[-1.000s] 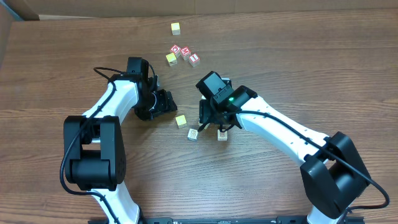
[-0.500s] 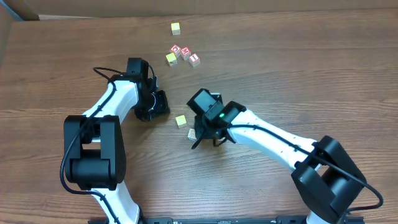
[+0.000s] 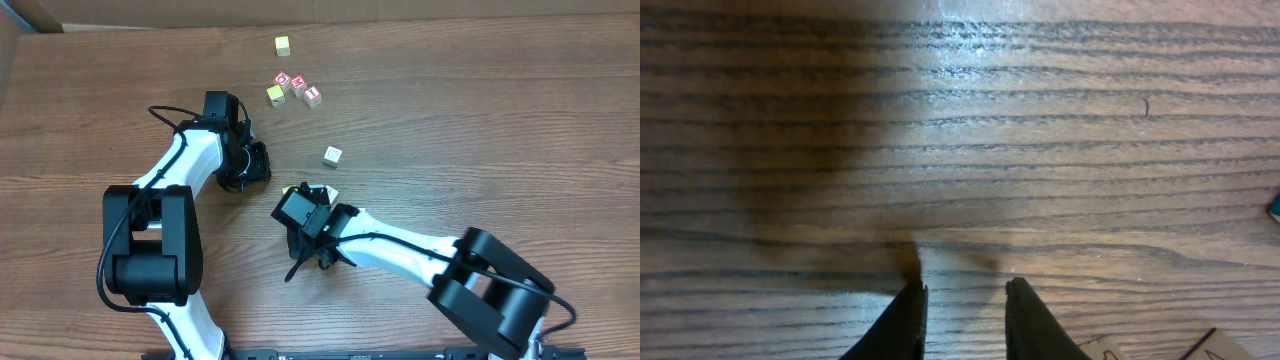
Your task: Flip 5 blocks
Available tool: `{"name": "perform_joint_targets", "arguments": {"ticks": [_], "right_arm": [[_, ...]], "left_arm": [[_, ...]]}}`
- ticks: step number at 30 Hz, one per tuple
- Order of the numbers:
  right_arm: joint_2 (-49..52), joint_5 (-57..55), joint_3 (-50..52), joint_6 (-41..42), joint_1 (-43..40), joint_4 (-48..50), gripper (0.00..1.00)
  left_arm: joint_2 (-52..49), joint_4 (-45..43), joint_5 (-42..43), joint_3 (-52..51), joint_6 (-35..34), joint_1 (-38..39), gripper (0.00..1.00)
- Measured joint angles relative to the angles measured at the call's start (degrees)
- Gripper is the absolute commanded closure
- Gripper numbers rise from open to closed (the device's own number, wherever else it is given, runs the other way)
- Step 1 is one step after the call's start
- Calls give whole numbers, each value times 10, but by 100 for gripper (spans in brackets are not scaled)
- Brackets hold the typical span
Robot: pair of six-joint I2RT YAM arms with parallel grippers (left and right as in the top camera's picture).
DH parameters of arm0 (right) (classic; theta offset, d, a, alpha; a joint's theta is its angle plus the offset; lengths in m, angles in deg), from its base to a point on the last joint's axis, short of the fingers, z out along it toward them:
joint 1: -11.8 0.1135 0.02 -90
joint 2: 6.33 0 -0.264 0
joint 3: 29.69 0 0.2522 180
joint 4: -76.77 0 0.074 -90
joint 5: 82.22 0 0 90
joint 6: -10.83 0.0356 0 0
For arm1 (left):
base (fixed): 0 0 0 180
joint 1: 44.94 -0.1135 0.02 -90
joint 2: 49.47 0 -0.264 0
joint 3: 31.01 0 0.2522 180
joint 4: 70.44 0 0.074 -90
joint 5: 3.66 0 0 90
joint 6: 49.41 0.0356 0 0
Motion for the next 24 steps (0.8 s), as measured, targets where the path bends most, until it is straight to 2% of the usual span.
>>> {"name": "perform_joint_targets", "arguments": {"ticks": [8,17,21,24], "right_arm": [[11,-69,0,-11,-36,47,85],[20,-102,5,-20,-117,177,85],[20,-104,5,-24,-132,210,73],[20,-101,5,-52,-138,221,50]], "left_arm": [[0,6,0,0,0,0,73],[0,6,0,0,0,0,72],[0,6,0,0,0,0,69],[0,6,0,0,0,0,68]]}}
